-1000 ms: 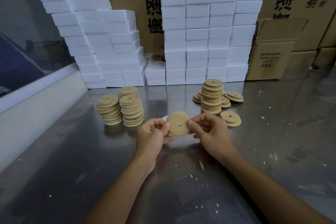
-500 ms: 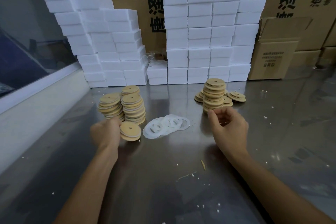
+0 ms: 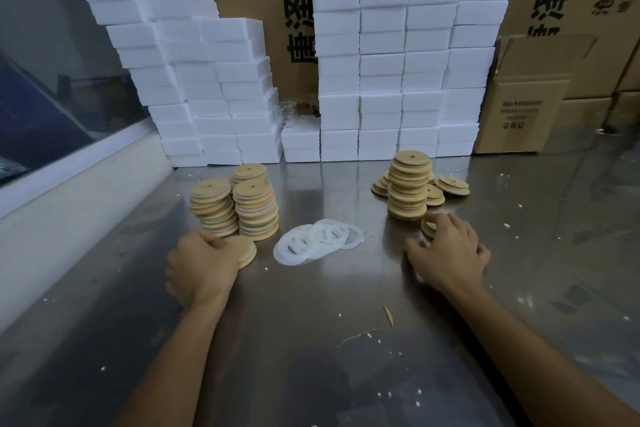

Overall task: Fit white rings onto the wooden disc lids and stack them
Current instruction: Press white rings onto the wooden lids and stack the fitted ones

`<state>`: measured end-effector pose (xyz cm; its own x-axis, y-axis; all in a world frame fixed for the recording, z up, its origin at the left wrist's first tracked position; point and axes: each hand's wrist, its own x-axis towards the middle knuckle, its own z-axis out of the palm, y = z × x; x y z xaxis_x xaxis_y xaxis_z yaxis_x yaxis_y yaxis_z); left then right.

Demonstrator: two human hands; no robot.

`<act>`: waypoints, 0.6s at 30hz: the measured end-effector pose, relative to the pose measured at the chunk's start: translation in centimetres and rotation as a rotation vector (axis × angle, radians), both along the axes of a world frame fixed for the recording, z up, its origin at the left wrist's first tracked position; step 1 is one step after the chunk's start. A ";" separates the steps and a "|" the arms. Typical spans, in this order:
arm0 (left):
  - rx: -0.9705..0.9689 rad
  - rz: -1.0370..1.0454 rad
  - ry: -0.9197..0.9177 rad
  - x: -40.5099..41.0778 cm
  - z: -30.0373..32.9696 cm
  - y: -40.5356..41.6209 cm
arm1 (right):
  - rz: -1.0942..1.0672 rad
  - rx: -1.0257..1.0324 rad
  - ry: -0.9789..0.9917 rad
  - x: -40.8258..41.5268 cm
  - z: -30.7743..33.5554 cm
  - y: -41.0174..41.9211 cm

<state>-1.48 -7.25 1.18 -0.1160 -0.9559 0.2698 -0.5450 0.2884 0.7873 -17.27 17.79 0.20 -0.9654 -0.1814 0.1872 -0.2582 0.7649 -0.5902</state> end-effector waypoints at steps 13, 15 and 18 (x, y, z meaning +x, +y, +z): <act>-0.456 -0.848 -0.336 -2.3 -1.1 5.4 | -0.021 0.046 0.026 0.2 0.0 -0.1; -0.454 -0.852 -0.314 -2.3 -1.0 5.3 | -0.006 0.033 0.031 0.1 0.0 -0.1; -0.453 -0.848 -0.256 -2.3 -0.8 5.3 | -0.003 0.036 0.039 0.2 0.0 -0.2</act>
<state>-3.82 -1.99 0.35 -0.8189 -0.3430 0.4601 -0.1579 0.9054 0.3940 -17.07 17.60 0.18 -0.9579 -0.1863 0.2183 -0.2786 0.7861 -0.5517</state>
